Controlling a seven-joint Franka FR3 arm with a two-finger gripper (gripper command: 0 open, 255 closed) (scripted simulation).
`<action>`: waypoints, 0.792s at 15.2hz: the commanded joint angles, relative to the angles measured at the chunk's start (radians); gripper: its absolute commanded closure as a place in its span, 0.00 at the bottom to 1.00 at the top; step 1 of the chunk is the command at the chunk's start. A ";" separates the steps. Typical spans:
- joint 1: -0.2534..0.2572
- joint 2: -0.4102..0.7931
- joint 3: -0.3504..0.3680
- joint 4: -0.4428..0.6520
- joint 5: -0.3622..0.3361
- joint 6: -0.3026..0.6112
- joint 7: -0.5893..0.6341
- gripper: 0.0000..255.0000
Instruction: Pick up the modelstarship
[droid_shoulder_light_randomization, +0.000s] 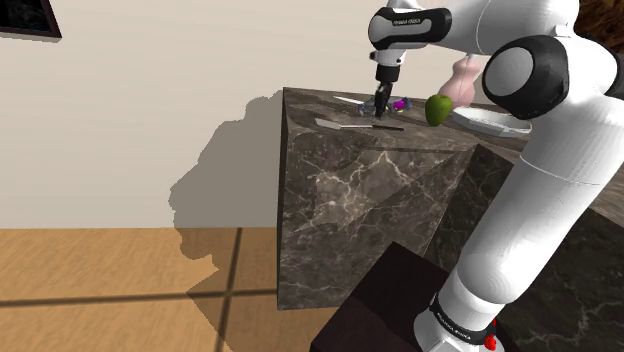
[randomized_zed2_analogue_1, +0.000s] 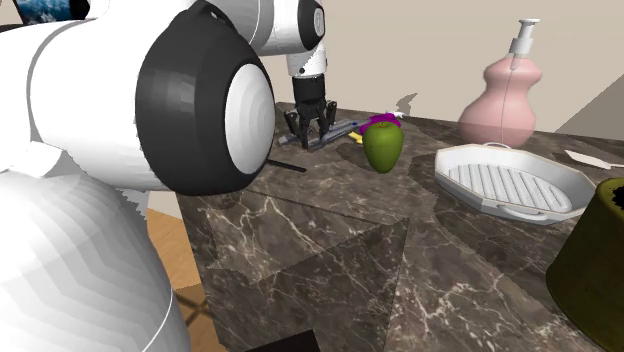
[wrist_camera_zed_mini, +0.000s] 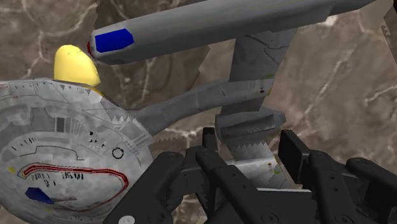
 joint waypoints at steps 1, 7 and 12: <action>-0.001 0.005 0.000 0.025 0.002 -0.021 -0.003 1.00; -0.004 0.030 -0.004 0.135 0.013 -0.107 -0.017 1.00; -0.011 0.060 -0.008 0.240 0.026 -0.183 -0.031 1.00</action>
